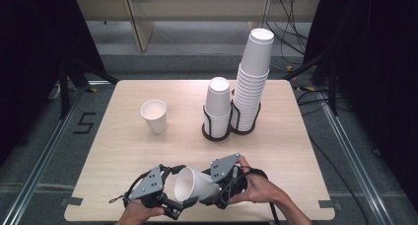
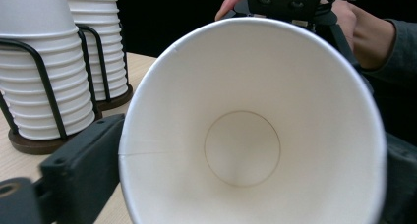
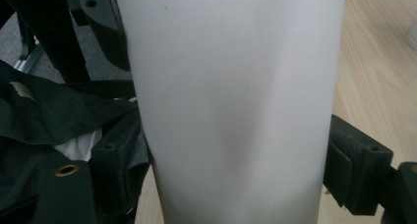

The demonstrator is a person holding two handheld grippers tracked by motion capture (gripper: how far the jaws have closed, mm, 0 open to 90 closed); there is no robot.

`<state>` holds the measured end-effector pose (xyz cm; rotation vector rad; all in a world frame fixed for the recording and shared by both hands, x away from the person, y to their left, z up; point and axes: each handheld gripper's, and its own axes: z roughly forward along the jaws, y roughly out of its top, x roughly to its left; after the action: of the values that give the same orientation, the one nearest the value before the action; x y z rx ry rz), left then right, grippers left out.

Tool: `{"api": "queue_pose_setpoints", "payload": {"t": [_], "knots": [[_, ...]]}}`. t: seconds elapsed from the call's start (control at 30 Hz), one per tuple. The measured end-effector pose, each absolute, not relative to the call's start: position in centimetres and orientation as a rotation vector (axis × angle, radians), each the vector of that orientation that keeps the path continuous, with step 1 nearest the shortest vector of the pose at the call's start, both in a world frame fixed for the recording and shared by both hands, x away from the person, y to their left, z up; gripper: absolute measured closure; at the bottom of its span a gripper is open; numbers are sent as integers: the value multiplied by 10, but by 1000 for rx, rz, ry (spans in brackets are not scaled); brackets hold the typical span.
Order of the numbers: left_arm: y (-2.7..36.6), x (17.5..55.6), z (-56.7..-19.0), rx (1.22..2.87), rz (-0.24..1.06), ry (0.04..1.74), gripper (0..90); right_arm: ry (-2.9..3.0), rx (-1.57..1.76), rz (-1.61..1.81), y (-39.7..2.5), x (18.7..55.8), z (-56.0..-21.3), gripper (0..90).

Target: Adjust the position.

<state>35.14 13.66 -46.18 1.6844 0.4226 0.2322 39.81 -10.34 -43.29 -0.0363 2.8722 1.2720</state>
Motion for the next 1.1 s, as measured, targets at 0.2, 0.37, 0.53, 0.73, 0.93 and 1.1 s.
{"api": "queue_pose_setpoints", "payload": {"t": [0.2, 0.37, 0.53, 0.73, 0.93, 1.1], "knots": [[140, 353, -463, 1666, 237, 437, 22, 2847, -4, 1349, -109, 402, -429, 225], [138, 354, -466, 1626, 218, 444, 46, 2817, 28, 1415, -115, 405, -425, 224], [137, 351, -464, 1623, 215, 456, 81, 2821, 34, 1423, -111, 403, -427, 221], [132, 351, -465, 1598, 206, 437, 88, 2834, 25, 1429, -108, 403, -431, 220], [132, 350, -464, 1613, 217, 431, 89, 2865, 41, 1423, -105, 402, -435, 220], [135, 349, -461, 1621, 217, 415, 144, 2864, 47, 1447, -103, 401, -436, 219]]}}
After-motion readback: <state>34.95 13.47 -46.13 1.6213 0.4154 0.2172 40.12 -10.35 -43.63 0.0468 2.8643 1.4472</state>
